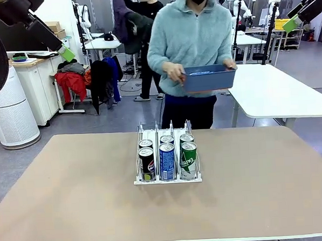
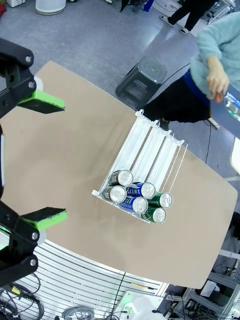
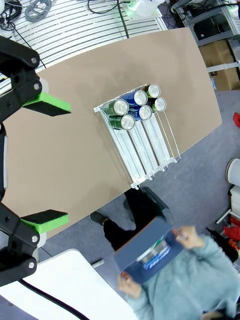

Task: Fill the beverage cans into the dispenser.
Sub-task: Pick up the Ionic drink handed by the human.

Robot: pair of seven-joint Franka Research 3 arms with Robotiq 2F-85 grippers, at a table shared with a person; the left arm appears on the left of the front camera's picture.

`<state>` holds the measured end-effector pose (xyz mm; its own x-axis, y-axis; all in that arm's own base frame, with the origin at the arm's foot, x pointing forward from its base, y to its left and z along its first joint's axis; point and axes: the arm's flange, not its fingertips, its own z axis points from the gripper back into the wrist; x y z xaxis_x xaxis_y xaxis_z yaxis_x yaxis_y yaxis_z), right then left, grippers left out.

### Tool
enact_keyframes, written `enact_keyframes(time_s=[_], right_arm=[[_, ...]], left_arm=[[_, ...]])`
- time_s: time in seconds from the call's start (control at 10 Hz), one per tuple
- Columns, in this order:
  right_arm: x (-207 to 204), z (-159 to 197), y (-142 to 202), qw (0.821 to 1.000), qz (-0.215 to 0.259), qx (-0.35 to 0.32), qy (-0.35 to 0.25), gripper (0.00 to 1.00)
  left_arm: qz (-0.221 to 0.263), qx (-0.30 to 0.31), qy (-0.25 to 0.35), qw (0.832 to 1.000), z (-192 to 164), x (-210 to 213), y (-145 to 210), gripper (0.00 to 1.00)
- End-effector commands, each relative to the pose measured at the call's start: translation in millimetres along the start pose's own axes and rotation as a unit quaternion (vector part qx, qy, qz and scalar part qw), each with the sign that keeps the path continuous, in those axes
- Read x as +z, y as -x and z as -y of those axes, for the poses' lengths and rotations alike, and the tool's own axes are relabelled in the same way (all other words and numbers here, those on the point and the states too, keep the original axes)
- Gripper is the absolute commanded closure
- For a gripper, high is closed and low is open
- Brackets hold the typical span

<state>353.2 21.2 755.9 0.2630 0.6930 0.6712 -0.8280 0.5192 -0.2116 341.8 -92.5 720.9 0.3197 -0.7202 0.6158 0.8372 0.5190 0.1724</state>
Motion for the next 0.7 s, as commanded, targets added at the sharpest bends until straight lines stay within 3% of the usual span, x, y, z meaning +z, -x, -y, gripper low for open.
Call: enact_keyframes(time_s=[0.0,0.6], right_arm=[[-1.3,0.1,0.3,1.000,0.002,0.001,0.003,0.00],[-1.3,0.1,0.3,1.000,0.002,0.001,0.003,0.00]], left_arm=[[0.000,-0.001,0.000,1.000,-0.3,0.1,-0.1,0.00],[0.000,-0.001,0.000,1.000,-0.3,0.1,-0.1,0.00]])
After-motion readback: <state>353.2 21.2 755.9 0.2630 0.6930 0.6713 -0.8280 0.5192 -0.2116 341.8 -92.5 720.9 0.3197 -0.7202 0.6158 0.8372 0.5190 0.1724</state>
